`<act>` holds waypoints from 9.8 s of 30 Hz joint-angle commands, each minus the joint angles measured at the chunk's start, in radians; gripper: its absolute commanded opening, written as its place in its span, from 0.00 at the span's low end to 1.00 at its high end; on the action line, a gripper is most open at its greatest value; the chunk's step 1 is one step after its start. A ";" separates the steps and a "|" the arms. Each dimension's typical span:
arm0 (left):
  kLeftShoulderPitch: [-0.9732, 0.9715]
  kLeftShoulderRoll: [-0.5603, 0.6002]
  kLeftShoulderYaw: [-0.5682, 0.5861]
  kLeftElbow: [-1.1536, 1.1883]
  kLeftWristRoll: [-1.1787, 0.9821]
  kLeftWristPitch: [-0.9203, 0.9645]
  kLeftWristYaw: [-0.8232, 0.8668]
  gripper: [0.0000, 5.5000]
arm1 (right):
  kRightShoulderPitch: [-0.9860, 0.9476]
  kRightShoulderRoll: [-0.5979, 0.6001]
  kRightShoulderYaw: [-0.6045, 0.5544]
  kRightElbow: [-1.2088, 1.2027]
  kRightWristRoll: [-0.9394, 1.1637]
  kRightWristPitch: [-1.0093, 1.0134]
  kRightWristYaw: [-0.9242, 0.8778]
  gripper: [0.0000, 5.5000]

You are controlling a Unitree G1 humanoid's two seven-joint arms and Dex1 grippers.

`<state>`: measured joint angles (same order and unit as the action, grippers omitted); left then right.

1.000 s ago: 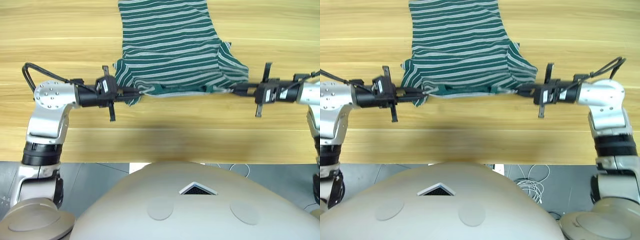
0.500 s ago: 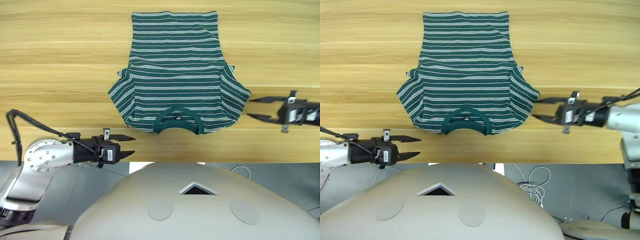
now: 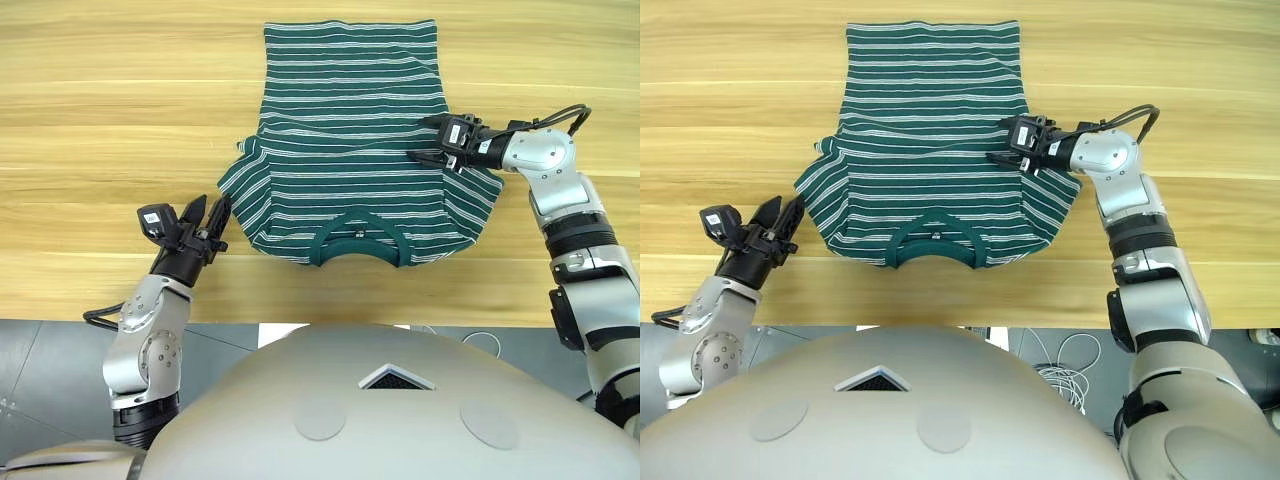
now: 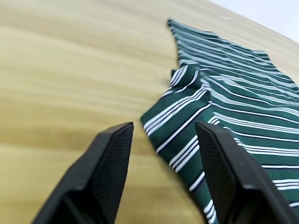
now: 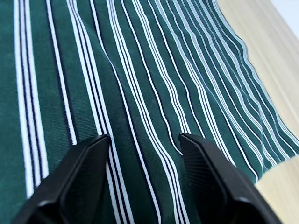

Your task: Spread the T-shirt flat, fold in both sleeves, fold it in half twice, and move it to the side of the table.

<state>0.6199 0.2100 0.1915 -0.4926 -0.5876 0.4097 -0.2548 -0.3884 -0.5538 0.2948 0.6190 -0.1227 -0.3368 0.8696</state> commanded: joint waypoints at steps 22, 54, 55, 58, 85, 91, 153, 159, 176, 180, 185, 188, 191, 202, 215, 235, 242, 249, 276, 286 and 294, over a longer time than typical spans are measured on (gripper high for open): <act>-0.139 -0.038 -0.018 0.135 -0.027 0.142 0.005 0.43 | 0.151 -0.067 0.023 -0.141 -0.068 -0.026 -0.061 0.51; -0.155 -0.061 0.018 -0.022 -0.126 0.024 -0.090 0.01 | 0.170 -0.062 -0.015 -0.204 -0.043 -0.002 -0.078 0.51; -0.144 -0.049 -0.021 -0.026 -0.083 0.012 -0.100 0.01 | 0.171 -0.062 -0.014 -0.207 -0.044 -0.003 -0.079 0.51; -0.109 -0.003 -0.160 -0.016 0.064 -0.020 -0.125 0.01 | 0.175 -0.064 -0.009 -0.220 -0.052 -0.004 -0.082 0.51; -0.017 0.113 -0.477 -0.031 0.488 -0.141 -0.097 0.13 | 0.186 -0.052 0.027 -0.272 -0.096 -0.007 -0.113 0.51; -0.008 0.088 -0.446 -0.260 0.348 -0.080 -0.109 0.18 | 0.161 -0.069 0.022 -0.201 -0.106 -0.021 -0.121 0.51; 0.167 0.061 -0.572 0.127 0.759 -0.474 0.107 0.18 | 0.479 -0.024 -0.494 -0.474 0.539 0.800 -0.188 0.00; 0.172 0.063 -0.570 0.124 0.760 -0.473 0.105 0.18 | 0.531 -0.042 -0.427 -0.583 0.415 0.614 -0.169 0.00; 0.184 0.084 -0.580 0.101 0.772 -0.456 0.097 0.18 | 0.700 -0.200 -0.172 -0.745 -0.304 0.114 -0.360 0.08; 0.191 0.109 -0.567 0.106 0.779 -0.453 0.088 0.18 | 0.719 -0.187 -0.190 -0.808 -0.215 0.145 -0.309 0.22; 0.218 0.203 -0.513 0.157 0.844 -0.444 0.083 0.18 | 0.793 -0.200 -0.270 -1.045 0.226 0.321 -0.104 0.37; 0.233 0.248 -0.458 0.168 0.855 -0.440 0.081 0.18 | 0.790 -0.246 -0.395 -1.106 0.480 0.370 0.017 0.46; 0.245 0.258 -0.439 0.108 0.828 -0.444 0.052 0.18 | 0.757 -0.285 -0.473 -0.977 0.496 0.302 0.100 0.49; 0.289 0.311 -0.389 -0.279 0.708 -0.377 -0.101 0.25 | 0.732 -0.443 -0.388 -0.535 0.082 -0.146 0.172 0.63; 0.378 0.625 -0.028 0.055 0.747 -0.684 -0.400 0.56 | 0.580 -0.472 -0.160 -0.449 -0.021 -0.309 0.223 0.93; 0.166 0.635 -0.197 0.043 0.936 -0.718 -0.450 0.57 | 0.546 -0.442 -0.022 -0.503 0.027 -0.317 0.198 0.49; 0.096 0.628 -0.295 0.059 0.921 -0.762 -0.455 0.57 | 0.555 -0.455 -0.024 -0.526 0.035 -0.273 0.178 0.24; -0.020 0.614 -0.356 0.179 0.958 -0.783 -0.422 0.57 | 0.577 -0.465 -0.030 -0.560 0.041 -0.265 0.171 0.00; -0.101 0.655 -0.507 0.326 0.814 -0.803 -0.481 0.15 | 0.545 -0.454 -0.025 -0.584 0.055 -0.258 0.180 0.00; -0.109 0.659 -0.465 0.370 0.757 -0.817 -0.472 0.01 | 0.530 -0.457 -0.023 -0.593 0.077 -0.252 0.198 0.00; 0.044 0.744 -0.295 0.125 0.467 -0.797 -0.556 0.01 | 0.707 -0.616 -0.170 -0.788 0.294 -0.165 0.287 0.00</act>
<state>0.6086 0.9127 -0.1522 -0.2916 -0.0715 -0.4052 -0.7843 0.2585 -1.1123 0.1845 -0.1122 0.1269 -0.5222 1.1370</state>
